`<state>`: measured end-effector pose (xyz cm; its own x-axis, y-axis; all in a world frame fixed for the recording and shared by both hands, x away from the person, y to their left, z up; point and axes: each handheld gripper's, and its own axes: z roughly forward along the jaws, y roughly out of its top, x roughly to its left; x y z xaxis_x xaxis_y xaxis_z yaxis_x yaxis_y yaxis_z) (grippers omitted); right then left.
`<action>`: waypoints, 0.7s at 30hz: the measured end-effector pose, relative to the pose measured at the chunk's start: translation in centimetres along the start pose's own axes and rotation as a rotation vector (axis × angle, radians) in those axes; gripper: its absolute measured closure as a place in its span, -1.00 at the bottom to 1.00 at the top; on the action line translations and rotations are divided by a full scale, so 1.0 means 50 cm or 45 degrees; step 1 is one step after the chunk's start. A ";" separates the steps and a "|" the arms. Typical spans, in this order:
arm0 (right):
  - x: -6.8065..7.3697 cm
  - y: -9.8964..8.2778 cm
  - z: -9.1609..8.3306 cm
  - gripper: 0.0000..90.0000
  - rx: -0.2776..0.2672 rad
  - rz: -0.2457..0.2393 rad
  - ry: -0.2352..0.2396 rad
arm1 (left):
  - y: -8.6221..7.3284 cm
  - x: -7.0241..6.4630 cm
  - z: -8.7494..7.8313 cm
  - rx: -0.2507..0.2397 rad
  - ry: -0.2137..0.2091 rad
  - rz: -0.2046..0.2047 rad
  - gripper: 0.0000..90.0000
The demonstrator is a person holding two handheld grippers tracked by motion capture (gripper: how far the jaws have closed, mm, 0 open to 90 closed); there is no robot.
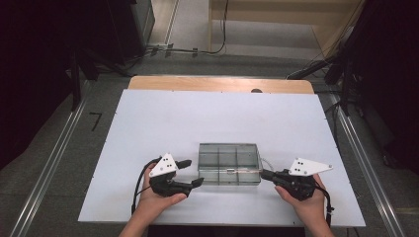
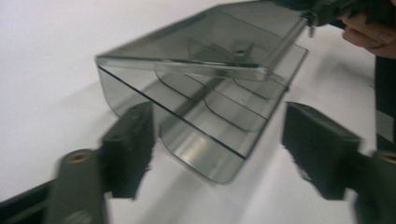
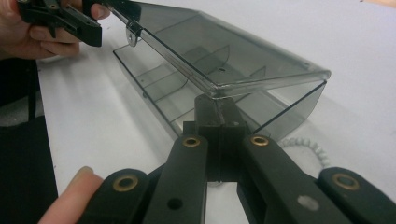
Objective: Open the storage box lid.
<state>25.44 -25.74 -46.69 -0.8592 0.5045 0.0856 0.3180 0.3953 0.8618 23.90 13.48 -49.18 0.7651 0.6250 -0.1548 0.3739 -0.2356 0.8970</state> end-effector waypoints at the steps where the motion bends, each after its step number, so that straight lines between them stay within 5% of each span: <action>1: -0.001 0.003 0.000 0.95 -0.007 -0.001 -0.004 | 0.005 0.004 0.001 -0.013 -0.001 -0.004 -0.72; 5: -0.008 0.018 0.000 0.95 -0.022 0.004 -0.019 | 0.022 0.014 0.004 -0.066 0.019 -0.018 -1.00; 15: -0.024 0.053 0.002 0.95 -0.055 0.026 -0.036 | 0.054 0.029 0.029 -0.079 0.057 0.045 -0.95; 21: -0.032 0.066 0.010 0.95 -0.048 0.025 -0.040 | 0.069 0.048 0.042 -0.129 0.073 0.032 -0.79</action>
<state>28.07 -24.85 -44.26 -0.8395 0.5362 0.0876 0.3189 0.3557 0.8785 28.14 12.60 -47.35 0.7415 0.6618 -0.1105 0.2976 -0.1769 0.9382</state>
